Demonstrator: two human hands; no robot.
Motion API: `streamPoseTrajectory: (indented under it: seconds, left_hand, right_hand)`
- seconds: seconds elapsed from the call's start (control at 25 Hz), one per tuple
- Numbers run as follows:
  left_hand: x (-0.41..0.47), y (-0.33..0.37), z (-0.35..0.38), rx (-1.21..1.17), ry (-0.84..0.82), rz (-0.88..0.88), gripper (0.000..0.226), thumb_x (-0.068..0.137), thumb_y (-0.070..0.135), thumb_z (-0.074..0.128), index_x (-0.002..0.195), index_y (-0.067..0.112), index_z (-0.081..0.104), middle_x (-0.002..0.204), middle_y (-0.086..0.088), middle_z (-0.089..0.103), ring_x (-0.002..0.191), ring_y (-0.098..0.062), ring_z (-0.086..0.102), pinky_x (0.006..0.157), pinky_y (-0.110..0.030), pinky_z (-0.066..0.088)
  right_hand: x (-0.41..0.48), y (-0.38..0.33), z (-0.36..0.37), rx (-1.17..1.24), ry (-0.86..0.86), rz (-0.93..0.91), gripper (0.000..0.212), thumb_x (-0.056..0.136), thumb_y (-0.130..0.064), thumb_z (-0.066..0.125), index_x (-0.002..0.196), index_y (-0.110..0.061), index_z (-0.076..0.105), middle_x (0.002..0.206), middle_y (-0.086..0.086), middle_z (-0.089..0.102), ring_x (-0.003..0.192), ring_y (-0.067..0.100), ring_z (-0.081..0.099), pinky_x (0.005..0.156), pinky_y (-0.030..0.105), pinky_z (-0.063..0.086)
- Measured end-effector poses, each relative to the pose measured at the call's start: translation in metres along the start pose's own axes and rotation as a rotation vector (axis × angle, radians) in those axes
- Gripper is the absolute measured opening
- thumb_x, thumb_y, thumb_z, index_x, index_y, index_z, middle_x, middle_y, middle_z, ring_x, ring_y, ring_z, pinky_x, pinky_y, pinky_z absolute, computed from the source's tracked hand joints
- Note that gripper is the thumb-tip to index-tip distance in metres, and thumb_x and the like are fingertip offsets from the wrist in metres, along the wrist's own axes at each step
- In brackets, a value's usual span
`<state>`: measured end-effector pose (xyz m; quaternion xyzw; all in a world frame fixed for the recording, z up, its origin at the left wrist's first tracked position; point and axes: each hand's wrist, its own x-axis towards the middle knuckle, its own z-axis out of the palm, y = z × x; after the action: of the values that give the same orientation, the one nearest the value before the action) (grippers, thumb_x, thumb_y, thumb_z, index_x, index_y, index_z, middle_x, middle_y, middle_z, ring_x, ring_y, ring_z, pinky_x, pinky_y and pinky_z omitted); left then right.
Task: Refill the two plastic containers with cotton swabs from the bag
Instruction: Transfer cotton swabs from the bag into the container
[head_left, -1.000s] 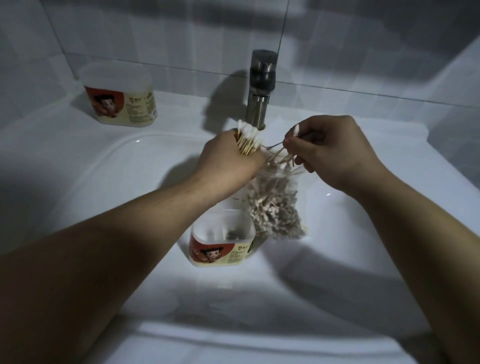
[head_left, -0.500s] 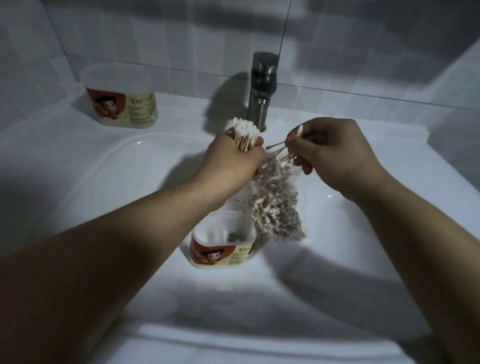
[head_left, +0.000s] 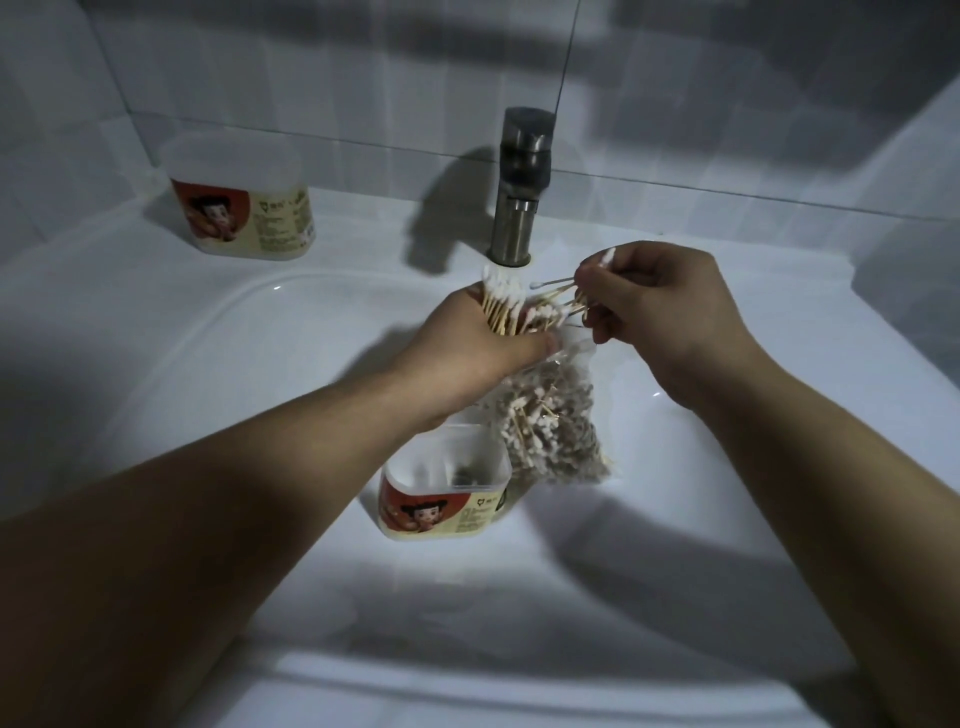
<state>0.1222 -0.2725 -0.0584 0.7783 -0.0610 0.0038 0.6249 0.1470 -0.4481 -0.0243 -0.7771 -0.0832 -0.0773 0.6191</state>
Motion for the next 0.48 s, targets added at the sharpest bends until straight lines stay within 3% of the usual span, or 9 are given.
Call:
streamPoseTrajectory:
  seconds: [0.2, 0.48]
  left_hand:
    - [0.0037, -0.0071, 0.0017, 0.137, 0.06, -0.003, 0.04, 0.079, 0.026, 0.086, 0.116, 0.022, 0.07, 0.102, 0.007, 0.077, 0.096, -0.011, 0.073, 0.093, -0.042, 0.058]
    - [0.0052, -0.0091, -0.0012, 0.112, 0.088, -0.019, 0.036, 0.086, 0.028, 0.081, 0.12, 0.022, 0.069, 0.106, 0.01, 0.077, 0.098, -0.008, 0.072, 0.093, -0.037, 0.057]
  right_hand:
    - [-0.002, -0.0029, 0.0017, 0.028, -0.048, -0.003, 0.013, 0.09, -0.003, 0.071, 0.077, -0.004, 0.069, 0.069, 0.011, 0.063, 0.055, 0.021, 0.059, 0.054, 0.028, 0.05]
    - [0.0029, -0.0074, -0.0075, 0.038, 0.059, -0.006, 0.014, 0.09, -0.006, 0.071, 0.076, -0.006, 0.07, 0.061, 0.003, 0.064, 0.056, 0.019, 0.06, 0.055, 0.025, 0.05]
